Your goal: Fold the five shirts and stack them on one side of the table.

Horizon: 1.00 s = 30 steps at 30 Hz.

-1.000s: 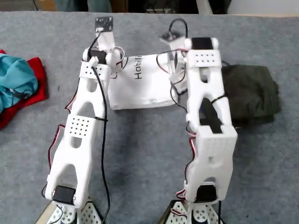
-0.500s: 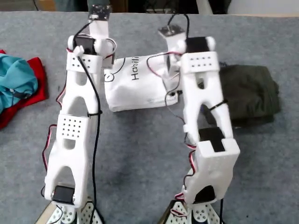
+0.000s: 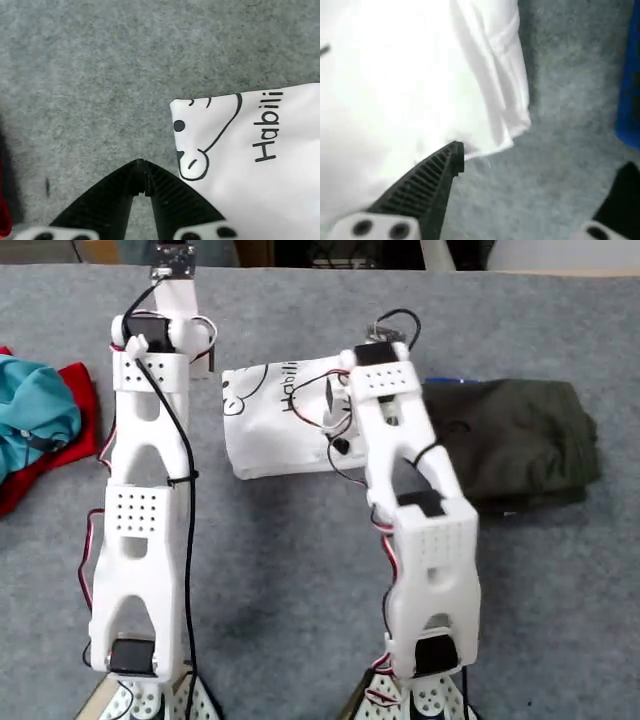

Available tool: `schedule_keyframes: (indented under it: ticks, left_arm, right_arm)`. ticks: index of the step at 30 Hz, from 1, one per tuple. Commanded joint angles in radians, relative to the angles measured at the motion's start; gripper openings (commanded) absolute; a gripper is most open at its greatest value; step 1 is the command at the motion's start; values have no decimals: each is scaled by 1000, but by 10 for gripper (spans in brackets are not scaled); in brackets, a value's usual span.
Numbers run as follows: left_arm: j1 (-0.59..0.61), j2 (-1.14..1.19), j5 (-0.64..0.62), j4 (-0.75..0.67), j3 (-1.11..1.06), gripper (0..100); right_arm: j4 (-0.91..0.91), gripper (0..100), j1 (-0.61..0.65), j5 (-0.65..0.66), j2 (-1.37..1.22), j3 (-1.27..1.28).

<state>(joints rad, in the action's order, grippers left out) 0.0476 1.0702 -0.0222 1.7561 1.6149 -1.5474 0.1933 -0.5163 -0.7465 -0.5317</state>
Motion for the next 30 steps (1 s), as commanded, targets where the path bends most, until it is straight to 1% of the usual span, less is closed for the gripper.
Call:
schedule_keyframes:
  ticks: [1, 3, 5, 6, 8, 11, 12, 14, 16, 20, 26, 30]
  left_arm:
    - [19, -69, 15, 9, 47, 27]
    - [28, -60, 15, 9, 47, 27]
    - [30, -46, 17, 9, 47, 27]
    - [33, -38, 17, 9, 47, 27]
    - [39, -21, 17, 9, 47, 27]
    - [42, -3, 17, 9, 48, 27]
    - [44, -2, 17, 9, 48, 27]
    - [44, 0, 17, 9, 48, 27]
    - [45, 2, 17, 9, 48, 27]
    - [45, 5, 17, 9, 48, 27]
    - [45, 2, 17, 9, 48, 27]
    - [61, 2, 17, 9, 48, 27]
  right_arm:
    - [0, 473, 12, -38, -142, -189]
    - [-46, 466, 12, -40, -225, -292]
    - [-117, 409, 11, -38, -291, -406]
    - [-155, 361, 8, -32, -318, -461]
    - [-210, 235, 0, -28, -371, -570]
    - [-218, 50, -28, 52, -427, -661]
    - [-219, 31, -34, 74, -437, -674]
    - [-219, 41, -46, 86, -438, -682]
    - [-219, 11, -71, 87, -433, -696]
    - [-221, 13, -104, 97, -326, -677]
    - [-219, 13, -127, 203, -41, -584]
    - [-219, 13, -215, 292, 114, -516]
